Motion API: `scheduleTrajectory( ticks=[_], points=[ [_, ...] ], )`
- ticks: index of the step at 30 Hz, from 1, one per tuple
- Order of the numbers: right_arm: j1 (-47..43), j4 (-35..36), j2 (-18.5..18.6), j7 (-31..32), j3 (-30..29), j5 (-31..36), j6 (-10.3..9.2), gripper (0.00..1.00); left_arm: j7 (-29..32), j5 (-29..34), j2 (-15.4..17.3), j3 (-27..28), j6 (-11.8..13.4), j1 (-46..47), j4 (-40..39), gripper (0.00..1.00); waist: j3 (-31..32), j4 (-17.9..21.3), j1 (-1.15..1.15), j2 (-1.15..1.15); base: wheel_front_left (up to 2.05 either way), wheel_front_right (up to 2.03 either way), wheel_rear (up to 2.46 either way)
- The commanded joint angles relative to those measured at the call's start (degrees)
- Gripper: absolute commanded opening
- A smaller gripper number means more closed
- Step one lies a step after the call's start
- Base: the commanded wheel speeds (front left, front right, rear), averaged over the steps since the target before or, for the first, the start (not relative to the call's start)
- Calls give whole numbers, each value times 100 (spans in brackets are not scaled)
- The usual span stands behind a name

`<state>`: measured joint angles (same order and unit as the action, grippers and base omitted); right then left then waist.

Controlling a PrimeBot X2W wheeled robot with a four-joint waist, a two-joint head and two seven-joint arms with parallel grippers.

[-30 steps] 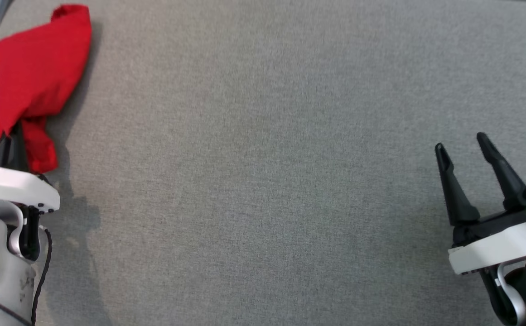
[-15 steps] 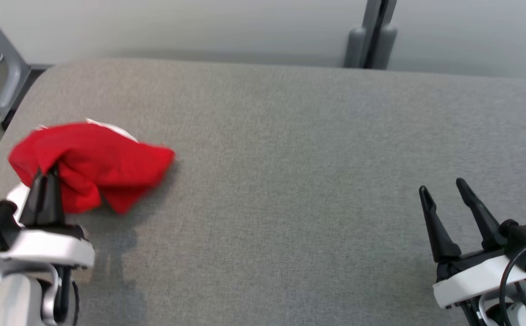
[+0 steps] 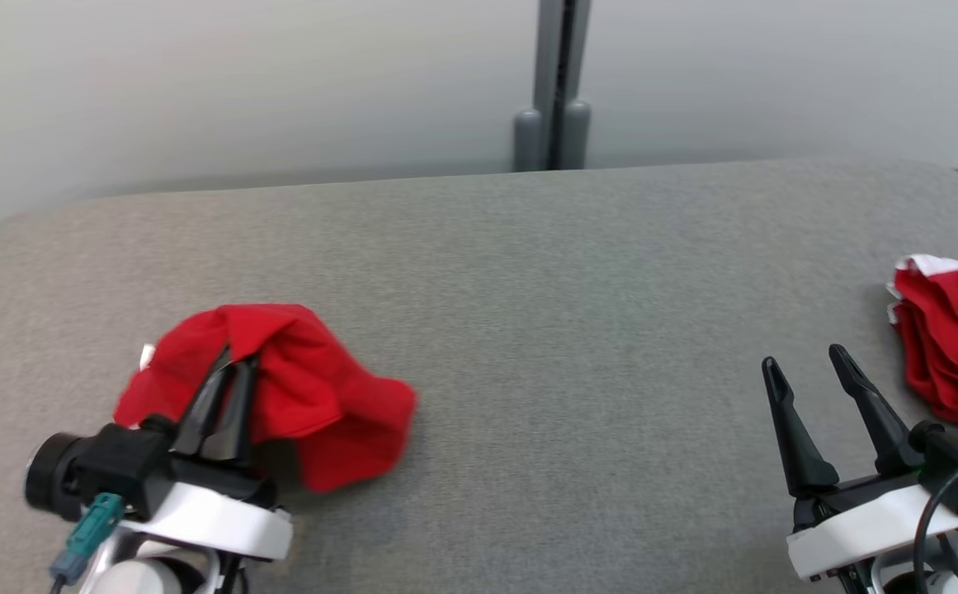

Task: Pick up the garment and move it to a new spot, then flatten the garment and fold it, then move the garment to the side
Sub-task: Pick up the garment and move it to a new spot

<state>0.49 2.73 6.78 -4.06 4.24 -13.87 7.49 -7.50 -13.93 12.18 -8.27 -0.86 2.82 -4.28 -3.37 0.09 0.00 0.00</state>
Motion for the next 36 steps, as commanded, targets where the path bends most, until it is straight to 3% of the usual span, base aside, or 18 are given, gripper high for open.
scheduleTrajectory(
  ticks=[1, 11, 15, 21, 22, 23, 24, 25, 36],
  points=[
    [2, 23, 0, 29, -9, -39, 1, 100, 36, 43, 4, -58, -45, 124, -87, 0, -60, 212, 0, 0, 0, 0, 0],
    [298, 140, -77, -106, -28, -101, 1, 100, 256, 208, -222, -1011, -456, 1053, 39, 0, -751, 1161, 0, 0, 0, 0, 0],
    [418, 73, -156, -266, -24, -151, 1, 100, 220, 263, -331, -1429, -561, 1538, 521, 0, -1160, 1601, 0, 0, 0, 0, 0],
    [553, -92, -229, -464, 59, -219, 1, 100, 224, 172, -338, -1756, -617, 1889, 1281, 0, -1505, 1912, 0, 0, 0, 0, 0],
    [573, -110, -241, -499, 58, -226, 1, 100, 224, 138, -335, -1787, -620, 1924, 1403, 13, -1532, 1925, 0, 0, 0, 0, 0],
    [592, -134, -249, -519, 48, -229, 1, 100, 218, 104, -342, -1806, -627, 1941, 1498, 40, -1555, 1927, 0, 0, 0, 0, 0],
    [608, -162, -257, -546, 37, -217, 1, 100, 192, 100, -329, -1819, -631, 1970, 1585, 93, -1569, 1920, 0, 0, 0, 0, 0],
    [619, -185, -263, -559, 20, -212, 1, 100, 156, 90, -327, -1837, -635, 2002, 1653, 100, -1579, 1902, 0, 0, 0, 0, 0],
    [628, -320, -178, -501, -50, -142, 1, 100, -236, -85, -274, -1769, -517, 1834, 1976, 100, -1208, 1297, 0, 0, 0, 0, 0]
  ],
)
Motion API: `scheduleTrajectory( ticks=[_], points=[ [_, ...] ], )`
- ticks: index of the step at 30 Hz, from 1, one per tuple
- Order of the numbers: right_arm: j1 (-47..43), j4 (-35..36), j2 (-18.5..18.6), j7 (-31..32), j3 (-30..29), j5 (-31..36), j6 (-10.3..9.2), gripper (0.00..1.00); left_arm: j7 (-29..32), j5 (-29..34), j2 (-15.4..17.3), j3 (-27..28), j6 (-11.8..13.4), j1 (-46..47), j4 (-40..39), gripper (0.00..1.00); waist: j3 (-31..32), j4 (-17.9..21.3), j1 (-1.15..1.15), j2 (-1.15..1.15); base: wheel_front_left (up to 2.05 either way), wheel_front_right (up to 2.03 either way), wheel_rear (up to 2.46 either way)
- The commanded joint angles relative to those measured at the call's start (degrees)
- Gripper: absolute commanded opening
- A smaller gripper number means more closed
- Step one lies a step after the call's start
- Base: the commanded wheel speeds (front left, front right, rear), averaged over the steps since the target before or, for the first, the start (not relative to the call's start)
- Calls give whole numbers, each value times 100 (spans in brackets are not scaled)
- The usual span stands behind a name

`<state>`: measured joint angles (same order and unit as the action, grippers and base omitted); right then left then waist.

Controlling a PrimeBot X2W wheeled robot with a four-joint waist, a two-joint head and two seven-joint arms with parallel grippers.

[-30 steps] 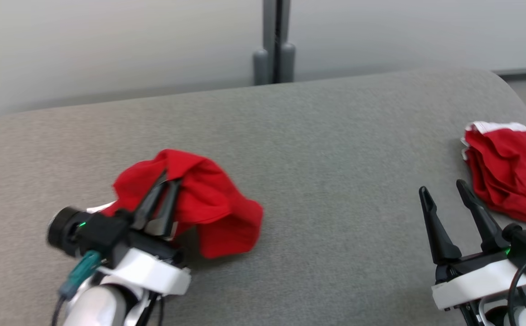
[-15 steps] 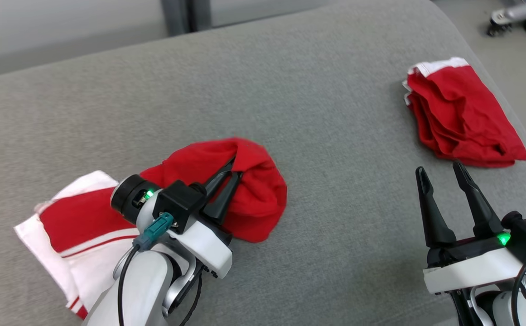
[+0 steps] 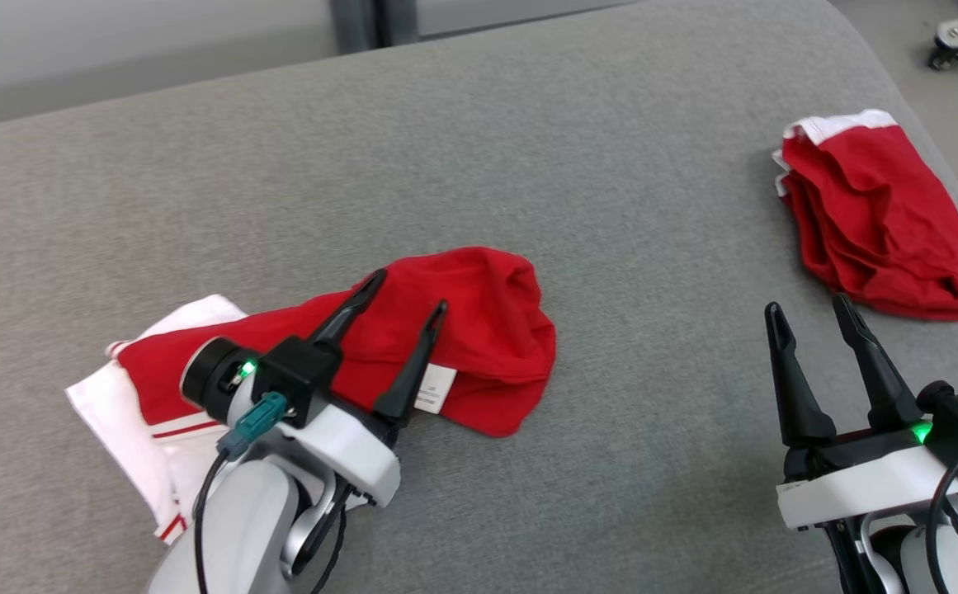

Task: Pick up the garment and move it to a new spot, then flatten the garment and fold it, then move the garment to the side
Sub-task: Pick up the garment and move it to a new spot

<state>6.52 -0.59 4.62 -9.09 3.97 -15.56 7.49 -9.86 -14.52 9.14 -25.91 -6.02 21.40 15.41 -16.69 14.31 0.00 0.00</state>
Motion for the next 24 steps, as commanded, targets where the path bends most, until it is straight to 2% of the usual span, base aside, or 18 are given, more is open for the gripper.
scheduleTrajectory(
  ticks=[1, 11, 17, 20, 24],
  points=[
    [23, -1, 58, 16, -12, 27, 1, 100, -30, -68, 37, 51, 41, -74, 22, 100, 174, -195, 0, 0, 0, 0, 0],
    [-138, -24, 158, 155, -67, 46, 1, 100, -332, -551, 177, 792, 503, -618, -126, 100, 623, -900, 0, 0, 0, 0, 0],
    [-284, -41, 231, 288, -53, 60, 1, 100, -450, -832, 309, 1332, 724, -1027, -360, 100, 934, -1194, 0, 0, 0, 0, 0],
    [-374, -23, 255, 349, -25, 60, 1, 100, -479, -923, 383, 1517, 772, -1268, -518, 100, 1080, -1303, 0, 0, 0, 0, 0],
    [-502, -21, 286, 423, 16, 46, 1, 100, -485, -1071, 517, 1623, 579, -1547, -681, 100, 1268, -1429, 0, 0, 0, 0, 0]
  ],
)
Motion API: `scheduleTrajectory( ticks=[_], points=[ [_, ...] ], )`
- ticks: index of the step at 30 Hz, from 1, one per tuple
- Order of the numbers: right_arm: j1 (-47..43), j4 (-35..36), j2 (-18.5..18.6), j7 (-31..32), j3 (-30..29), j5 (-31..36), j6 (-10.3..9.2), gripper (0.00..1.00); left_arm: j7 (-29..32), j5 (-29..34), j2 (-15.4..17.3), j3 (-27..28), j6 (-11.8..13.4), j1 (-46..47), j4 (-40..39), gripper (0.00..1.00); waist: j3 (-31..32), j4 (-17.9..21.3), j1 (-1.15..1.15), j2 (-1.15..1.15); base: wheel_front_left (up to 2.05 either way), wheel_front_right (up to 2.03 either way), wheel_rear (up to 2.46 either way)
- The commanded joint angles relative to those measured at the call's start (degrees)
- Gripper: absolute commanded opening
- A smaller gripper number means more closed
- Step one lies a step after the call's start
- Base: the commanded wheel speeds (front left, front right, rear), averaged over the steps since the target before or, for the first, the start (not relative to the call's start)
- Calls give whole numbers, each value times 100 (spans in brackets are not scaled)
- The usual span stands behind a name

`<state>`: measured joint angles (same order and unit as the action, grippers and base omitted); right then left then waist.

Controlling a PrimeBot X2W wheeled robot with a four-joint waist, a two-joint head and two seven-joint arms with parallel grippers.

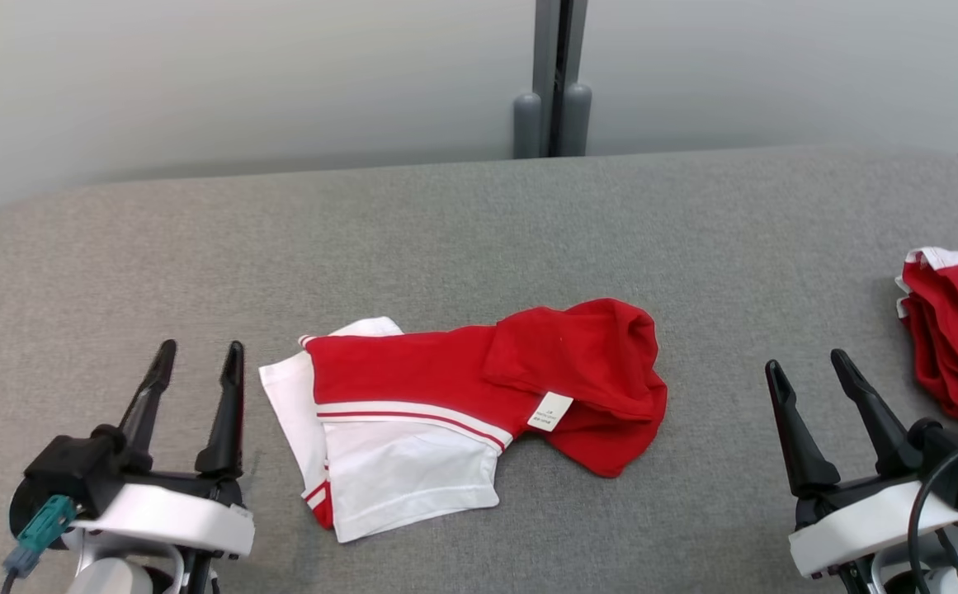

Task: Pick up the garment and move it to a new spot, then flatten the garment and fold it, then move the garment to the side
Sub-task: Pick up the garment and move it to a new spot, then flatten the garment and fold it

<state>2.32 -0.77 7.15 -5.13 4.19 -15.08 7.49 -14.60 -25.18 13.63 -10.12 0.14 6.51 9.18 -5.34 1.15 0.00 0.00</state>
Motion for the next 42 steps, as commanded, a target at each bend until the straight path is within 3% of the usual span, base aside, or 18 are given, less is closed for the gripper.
scheduleTrajectory(
  ticks=[1, 19, 42],
  points=[
    [-102, -3, 39, 43, -12, -8, 1, 100, -12, -56, 89, 69, -74, -121, -101, 100, 177, -138, 0, 0, 0, 0, 0],
    [-659, 141, 140, 265, -106, 10, 1, 100, 234, 107, 473, 77, 179, -1179, -784, 100, 701, -244, 0, 0, 0, 0, 0],
    [-762, 326, 4, 243, -307, 74, 1, 100, 575, 59, 555, -14, 387, -1385, -1149, 100, 702, -151, 0, 0, 0, 0, 0]
  ],
)
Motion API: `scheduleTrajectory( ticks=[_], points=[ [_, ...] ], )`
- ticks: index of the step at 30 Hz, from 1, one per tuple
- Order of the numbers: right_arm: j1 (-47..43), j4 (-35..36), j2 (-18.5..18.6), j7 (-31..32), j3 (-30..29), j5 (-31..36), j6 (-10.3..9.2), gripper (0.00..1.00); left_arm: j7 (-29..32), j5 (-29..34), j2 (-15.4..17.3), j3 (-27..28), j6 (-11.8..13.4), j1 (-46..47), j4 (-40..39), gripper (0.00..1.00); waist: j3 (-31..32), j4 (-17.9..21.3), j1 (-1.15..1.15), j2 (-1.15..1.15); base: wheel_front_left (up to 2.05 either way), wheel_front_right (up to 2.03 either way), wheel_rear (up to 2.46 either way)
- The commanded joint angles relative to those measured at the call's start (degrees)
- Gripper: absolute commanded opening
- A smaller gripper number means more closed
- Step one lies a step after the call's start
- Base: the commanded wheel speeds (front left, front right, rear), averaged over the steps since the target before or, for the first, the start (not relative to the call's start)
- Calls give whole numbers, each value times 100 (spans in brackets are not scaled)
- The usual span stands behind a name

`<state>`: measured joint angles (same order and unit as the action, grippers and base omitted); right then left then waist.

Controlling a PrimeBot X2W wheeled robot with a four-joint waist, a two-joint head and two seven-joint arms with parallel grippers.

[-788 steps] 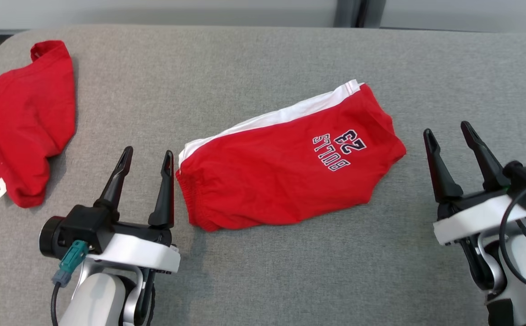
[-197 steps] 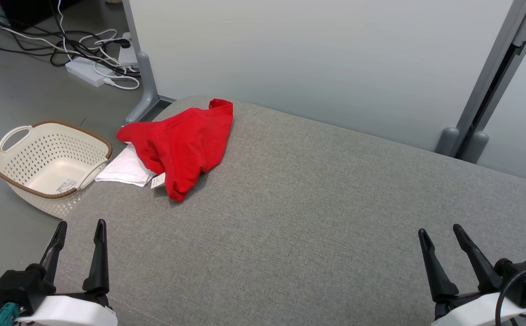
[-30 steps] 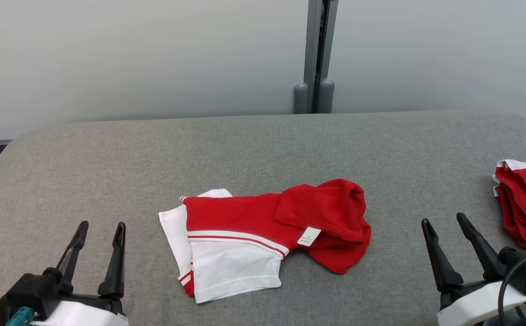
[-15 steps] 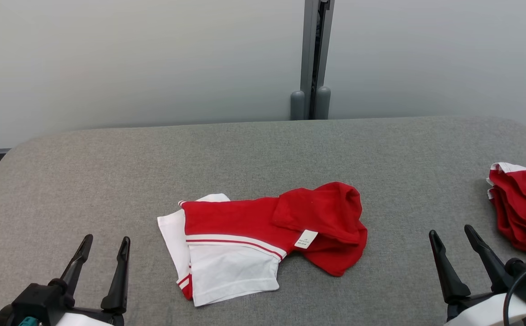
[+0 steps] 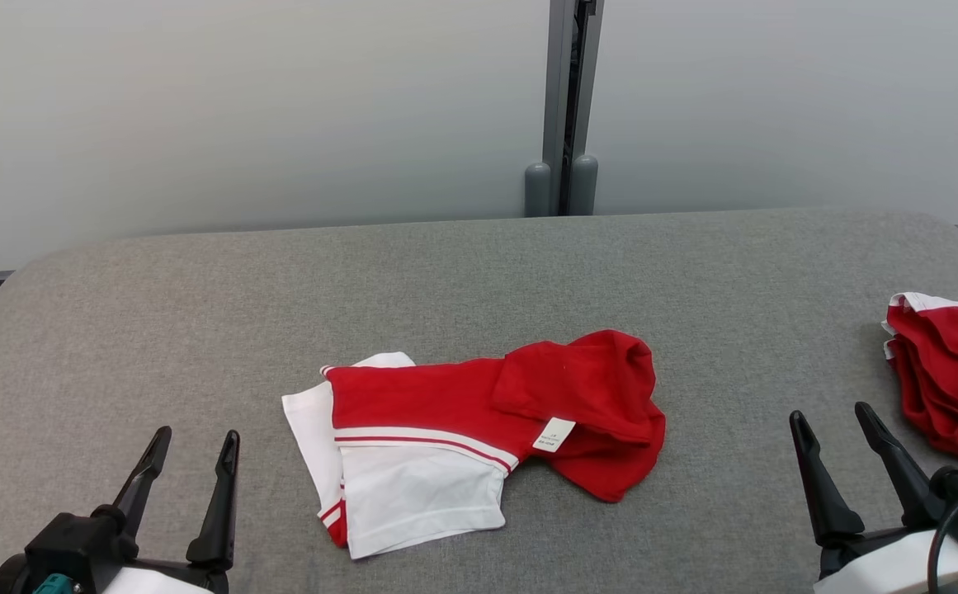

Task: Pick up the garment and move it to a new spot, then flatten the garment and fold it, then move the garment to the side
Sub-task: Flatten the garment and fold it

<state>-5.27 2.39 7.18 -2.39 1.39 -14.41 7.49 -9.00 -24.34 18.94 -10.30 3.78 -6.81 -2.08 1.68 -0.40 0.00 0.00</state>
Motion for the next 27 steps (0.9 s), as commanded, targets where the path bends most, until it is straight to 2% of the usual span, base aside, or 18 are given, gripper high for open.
scheduleTrajectory(
  ticks=[1, 17, 21, 27],
  points=[
    [-8, 18, -6, -30, -33, 10, 1, 100, 17, -32, 25, -4, 30, -63, -29, 100, -2, 9, 0, 0, 0, 0, 0],
    [53, 33, -29, 22, -24, 35, 1, 100, 119, -48, 83, -73, 81, -12, -84, 100, -71, 18, 0, 0, 0, 0, 0],
    [240, -22, 63, 56, 200, 31, 1, 100, 117, -24, 78, -112, 50, 131, -83, 100, -142, -83, 0, 0, 0, 0, 0],
    [879, -199, 372, 202, 1025, 7, 1, 100, 19, 16, 3, -241, -54, 502, -18, 100, -559, -472, 0, 0, 0, 0, 0]
  ],
)
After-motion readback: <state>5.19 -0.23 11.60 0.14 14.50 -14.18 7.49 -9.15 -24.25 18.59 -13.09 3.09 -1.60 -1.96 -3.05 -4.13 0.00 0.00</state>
